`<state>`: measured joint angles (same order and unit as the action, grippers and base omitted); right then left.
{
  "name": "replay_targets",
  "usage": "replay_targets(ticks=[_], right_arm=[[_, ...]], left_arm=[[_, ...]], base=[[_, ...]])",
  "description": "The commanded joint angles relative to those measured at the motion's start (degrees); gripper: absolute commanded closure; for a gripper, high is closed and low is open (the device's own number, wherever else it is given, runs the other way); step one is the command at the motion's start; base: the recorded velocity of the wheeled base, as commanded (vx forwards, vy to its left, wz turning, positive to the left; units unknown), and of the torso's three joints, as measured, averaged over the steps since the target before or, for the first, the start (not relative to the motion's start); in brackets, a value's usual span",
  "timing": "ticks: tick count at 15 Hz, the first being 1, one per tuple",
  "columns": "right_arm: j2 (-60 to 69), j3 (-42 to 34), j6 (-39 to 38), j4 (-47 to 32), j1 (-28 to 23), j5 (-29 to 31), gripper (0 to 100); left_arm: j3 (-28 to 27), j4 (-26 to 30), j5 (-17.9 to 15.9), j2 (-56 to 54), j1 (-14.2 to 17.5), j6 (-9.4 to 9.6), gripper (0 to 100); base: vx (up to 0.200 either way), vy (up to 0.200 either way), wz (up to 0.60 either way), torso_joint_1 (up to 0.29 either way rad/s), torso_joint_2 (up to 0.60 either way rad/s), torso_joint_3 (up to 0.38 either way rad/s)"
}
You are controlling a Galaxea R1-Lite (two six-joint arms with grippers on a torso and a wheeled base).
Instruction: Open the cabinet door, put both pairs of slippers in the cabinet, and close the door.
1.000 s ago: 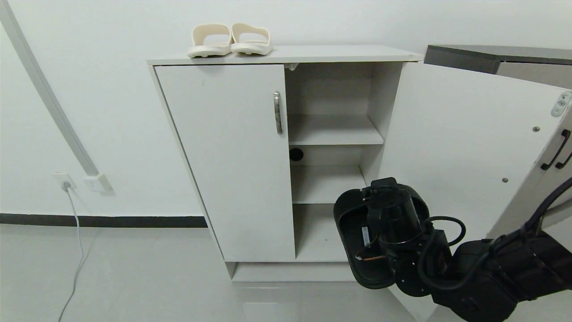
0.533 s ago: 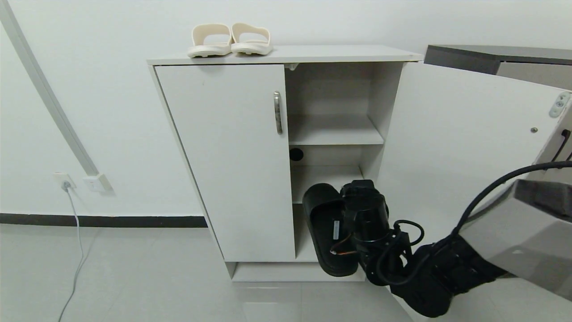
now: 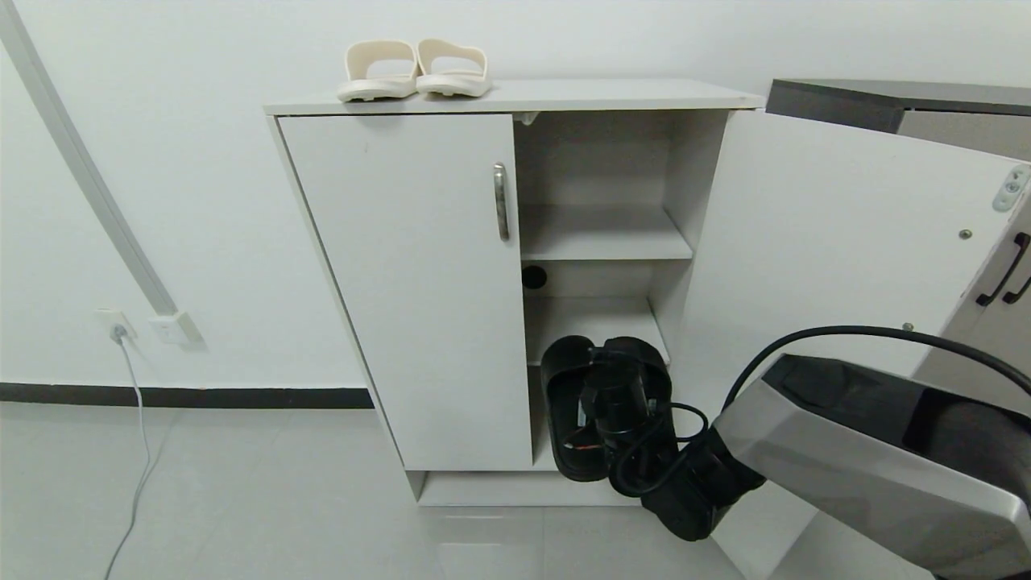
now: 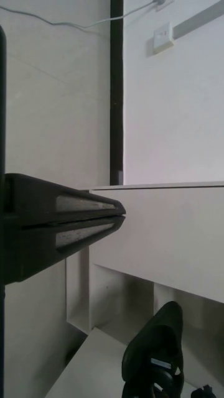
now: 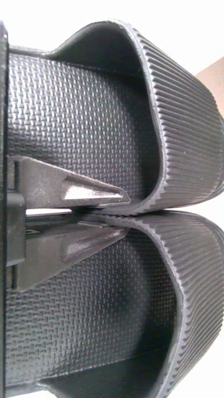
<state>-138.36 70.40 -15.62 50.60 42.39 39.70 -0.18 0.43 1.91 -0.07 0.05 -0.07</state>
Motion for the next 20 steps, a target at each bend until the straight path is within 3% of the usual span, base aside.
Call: replay_targets(ticks=[1, 12, 14, 17, 20], right_arm=[[-1.6, 0.3, 0.1, 0.0, 0.0, 0.0, 100], [-1.7, 0.1, 0.1, 0.9, 0.0, 1.3, 100], [-2.0, -2.1, 3.2, 6.5, 0.0, 1.3, 100], [-4.2, -4.3, 13.8, 23.8, -0.9, 1.1, 100], [-4.2, -5.3, 14.3, 24.9, -0.9, 1.2, 100]], left_arm=[[0.0, 0.0, 0.0, 0.1, 0.0, -0.01, 100], [0.0, 0.0, 0.0, 0.1, 0.0, -0.1, 100], [0.0, -0.1, 0.1, 0.1, 0.0, -0.1, 100], [0.0, -0.1, 0.1, 0.1, 0.0, -0.1, 100], [0.0, -0.1, 0.1, 0.1, 0.0, -0.1, 100]], base=[[0.0, 0.0, 0.0, 0.002, 0.0, -0.129], [0.0, 0.0, 0.0, 0.003, 0.0, -0.135], [0.0, 0.0, 0.0, 0.0, 0.0, 0.0], [0.0, 0.0, 0.0, 0.0, 0.0, 0.0], [0.0, 0.0, 0.0, 0.0, 0.0, 0.0]])
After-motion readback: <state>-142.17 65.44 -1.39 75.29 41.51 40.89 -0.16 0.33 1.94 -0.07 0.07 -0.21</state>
